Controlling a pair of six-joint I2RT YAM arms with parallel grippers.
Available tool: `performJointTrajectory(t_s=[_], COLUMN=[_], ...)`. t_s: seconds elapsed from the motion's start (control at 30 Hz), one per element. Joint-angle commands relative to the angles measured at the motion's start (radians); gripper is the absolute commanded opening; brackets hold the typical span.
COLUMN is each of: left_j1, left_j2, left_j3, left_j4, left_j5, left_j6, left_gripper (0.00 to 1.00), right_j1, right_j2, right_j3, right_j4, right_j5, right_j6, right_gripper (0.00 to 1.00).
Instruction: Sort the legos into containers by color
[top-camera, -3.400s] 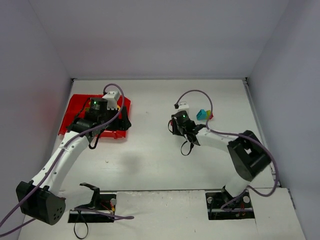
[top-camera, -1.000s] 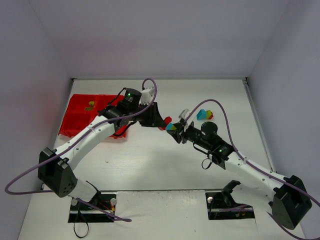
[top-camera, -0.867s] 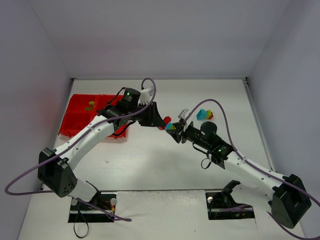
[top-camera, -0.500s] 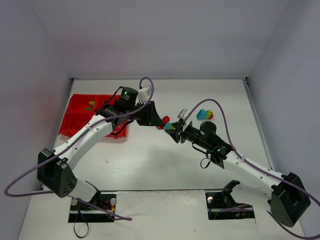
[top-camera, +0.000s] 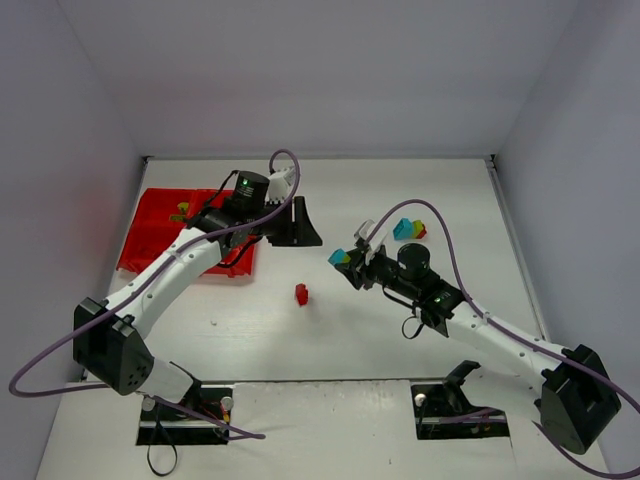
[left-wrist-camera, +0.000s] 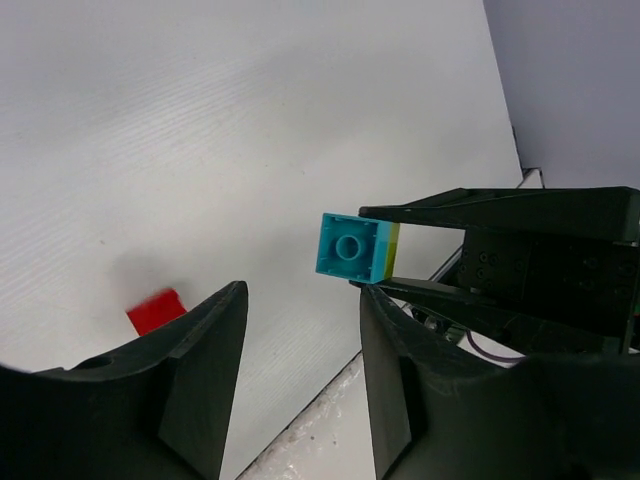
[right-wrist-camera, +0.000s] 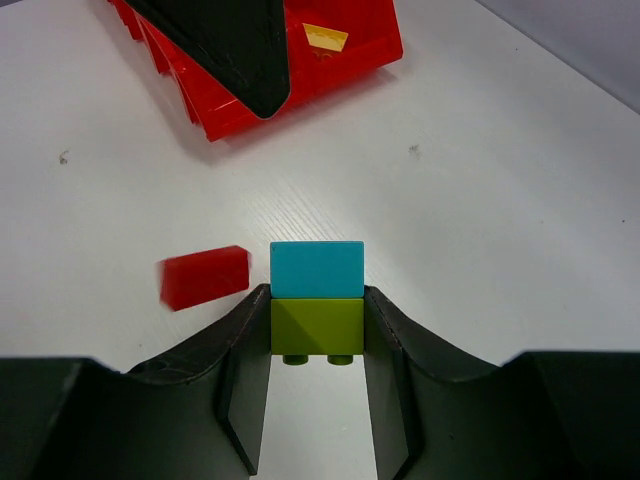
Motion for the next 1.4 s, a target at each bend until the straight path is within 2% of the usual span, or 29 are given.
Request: performJointTrajectory(t_s=[0.0, 0.07, 0.13, 0.23, 0.37, 0.43, 0.53, 0.7, 0.83, 0.93, 1.13, 1.37], left_j1=[0.004, 0.004, 0.005, -0.001, -0.030, -0.049, -0.076, -0.087, -0.092, -0.092, -0.093, -0.156], left_j2=[-0.050, -0.050, -0.044, -0.044, -0.072, -0.110, -0.184, -0.291, -0.374, -0.380, -0.359, -0.347], left_j3=[0.051, 0.042, 0.022, -0.044, -0.141, -0.187, -0.274, -0.404, -0.475, -0.497, -0.563, -0.619], left_j4=[0.002, -0.031, -0.045, -0.055, -0.113, -0.163, -0.248, -0.348, -0.355, -0.381, -0.378, -0.390], left_j5=[-0.081, -0.125, -0.188, -0.241, -0.311, -0.410, -0.509, -0.573, -0.577, -0.580, -0.473, -0.488], left_j6=[0.025, 0.045, 0.057, 0.050, 0.034, 0.018, -0.035, -0.148, -0.235, -0.268, -0.341, -0.561], left_gripper=[0.42, 0.43, 0.51, 0.57, 0.58, 0.59, 0.65, 0.70, 0.70, 0.70, 0.70, 0.70], right_j1=[-0.004, -0.004, -0.004, -0.004, -0.004, -0.004, -0.005, -0.004, -0.005, -0.005, -0.005, -0.005], right_j2=[-0.001, -0.003, -0.004, 0.000, 0.005, 0.013, 0.028, 0.045, 0.059, 0.073, 0.092, 0.100], right_j3=[0.010, 0.012, 0.013, 0.023, 0.030, 0.036, 0.047, 0.055, 0.062, 0.070, 0.073, 0.061], right_j4=[0.062, 0.054, 0.042, 0.020, -0.006, -0.023, -0.036, -0.044, -0.055, -0.061, -0.064, -0.050], right_j5=[0.025, 0.034, 0.057, 0.094, 0.143, 0.161, 0.187, 0.204, 0.201, 0.209, 0.217, 0.226], right_j6=[-0.007, -0.007, -0.004, 0.014, 0.043, 0.048, 0.060, 0.076, 0.082, 0.091, 0.106, 0.119], right_gripper=[0.00, 0.00, 0.00, 0.00, 0.00, 0.00, 0.00, 0.00, 0.00, 0.00, 0.00, 0.00])
